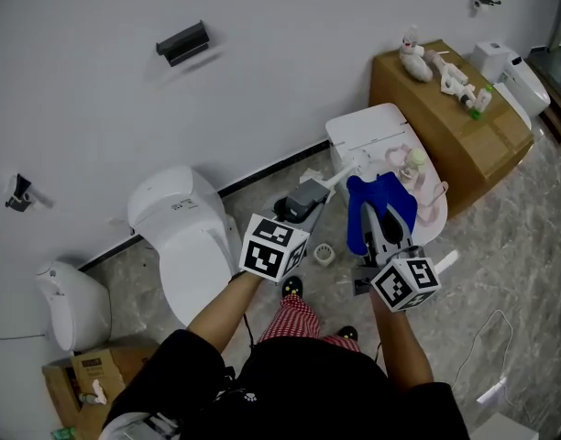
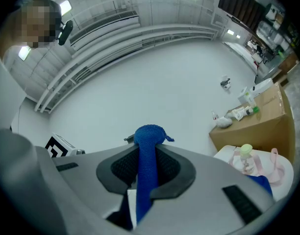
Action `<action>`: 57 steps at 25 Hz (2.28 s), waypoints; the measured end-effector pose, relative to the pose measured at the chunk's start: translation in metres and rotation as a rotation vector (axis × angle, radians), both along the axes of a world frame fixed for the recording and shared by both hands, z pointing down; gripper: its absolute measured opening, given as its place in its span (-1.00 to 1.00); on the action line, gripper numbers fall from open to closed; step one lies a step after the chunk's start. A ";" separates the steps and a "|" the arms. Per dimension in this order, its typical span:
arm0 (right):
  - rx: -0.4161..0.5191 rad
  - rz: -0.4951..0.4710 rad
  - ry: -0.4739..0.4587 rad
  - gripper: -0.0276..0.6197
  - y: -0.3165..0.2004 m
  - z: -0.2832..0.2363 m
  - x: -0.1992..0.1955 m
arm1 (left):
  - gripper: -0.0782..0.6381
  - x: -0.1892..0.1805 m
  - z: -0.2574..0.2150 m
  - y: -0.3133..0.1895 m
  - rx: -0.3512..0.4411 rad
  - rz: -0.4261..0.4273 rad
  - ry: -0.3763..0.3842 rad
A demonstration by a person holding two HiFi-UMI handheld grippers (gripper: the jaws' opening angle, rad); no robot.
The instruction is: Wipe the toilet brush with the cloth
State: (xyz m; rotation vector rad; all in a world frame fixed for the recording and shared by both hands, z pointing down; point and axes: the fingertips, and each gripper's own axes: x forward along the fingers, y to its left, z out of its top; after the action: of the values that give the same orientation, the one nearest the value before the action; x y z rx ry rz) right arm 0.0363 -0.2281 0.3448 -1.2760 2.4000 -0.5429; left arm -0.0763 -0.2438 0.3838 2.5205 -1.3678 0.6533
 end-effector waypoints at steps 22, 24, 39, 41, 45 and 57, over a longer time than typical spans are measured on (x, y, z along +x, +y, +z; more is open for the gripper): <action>0.087 -0.072 -0.043 -0.72 0.011 -0.048 -0.005 | -0.31 -0.006 -0.066 0.032 0.144 0.039 0.073; 0.084 -0.078 -0.045 -0.72 0.013 -0.049 -0.005 | -0.31 -0.009 -0.076 0.034 0.160 0.030 0.097; 0.132 -0.110 -0.044 -0.72 0.023 -0.067 -0.007 | -0.31 -0.012 -0.112 0.052 0.215 0.082 0.146; 0.142 -0.120 -0.035 -0.72 0.027 -0.068 -0.009 | -0.31 -0.011 -0.117 0.056 0.221 0.087 0.159; 0.153 -0.132 -0.019 -0.72 0.036 -0.070 -0.011 | -0.31 -0.010 -0.122 0.067 0.226 0.100 0.176; 0.270 -0.169 0.019 -0.72 0.065 -0.107 -0.021 | -0.31 0.005 -0.144 0.093 0.246 0.162 0.233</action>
State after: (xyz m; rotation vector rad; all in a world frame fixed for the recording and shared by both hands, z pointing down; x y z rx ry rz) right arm 0.0153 -0.1632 0.2379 -0.9749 2.5084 -0.2412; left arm -0.0709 -0.1506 0.2394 2.8148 -1.2372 0.2156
